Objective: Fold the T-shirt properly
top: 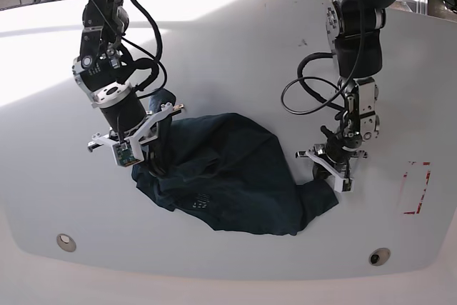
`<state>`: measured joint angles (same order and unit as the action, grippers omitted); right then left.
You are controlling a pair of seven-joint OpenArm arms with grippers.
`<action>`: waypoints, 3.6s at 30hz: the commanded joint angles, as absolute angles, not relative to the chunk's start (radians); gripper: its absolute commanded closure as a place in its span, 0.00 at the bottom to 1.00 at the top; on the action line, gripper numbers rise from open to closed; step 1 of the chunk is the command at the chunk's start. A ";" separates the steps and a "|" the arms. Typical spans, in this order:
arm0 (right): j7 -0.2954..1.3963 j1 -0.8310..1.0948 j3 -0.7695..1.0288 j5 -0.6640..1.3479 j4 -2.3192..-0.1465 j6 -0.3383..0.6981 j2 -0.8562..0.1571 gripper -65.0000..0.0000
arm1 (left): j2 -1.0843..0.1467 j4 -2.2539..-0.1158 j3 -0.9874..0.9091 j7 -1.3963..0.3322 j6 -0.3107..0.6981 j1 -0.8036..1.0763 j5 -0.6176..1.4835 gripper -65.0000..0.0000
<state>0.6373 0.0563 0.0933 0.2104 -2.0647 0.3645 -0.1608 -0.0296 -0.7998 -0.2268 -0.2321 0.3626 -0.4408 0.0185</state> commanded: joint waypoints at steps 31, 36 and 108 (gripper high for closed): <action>0.604 0.061 0.097 0.217 -2.071 0.365 -0.160 1.00 | -0.045 -1.204 -0.086 -0.334 0.378 -0.367 0.033 0.91; 0.603 0.058 0.095 0.220 -2.065 0.366 -0.162 1.00 | -0.043 -1.174 -0.084 -0.345 0.380 -0.369 0.040 0.80; 0.611 0.068 0.100 0.224 -2.068 0.363 -0.166 0.99 | -0.039 -0.835 0.021 -0.251 0.396 -0.454 0.101 0.54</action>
<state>0.6399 0.0811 0.0967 0.2138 -2.0464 0.3664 -0.1608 -0.0395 -0.8322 0.0208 -0.2687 0.3901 -0.4221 0.0940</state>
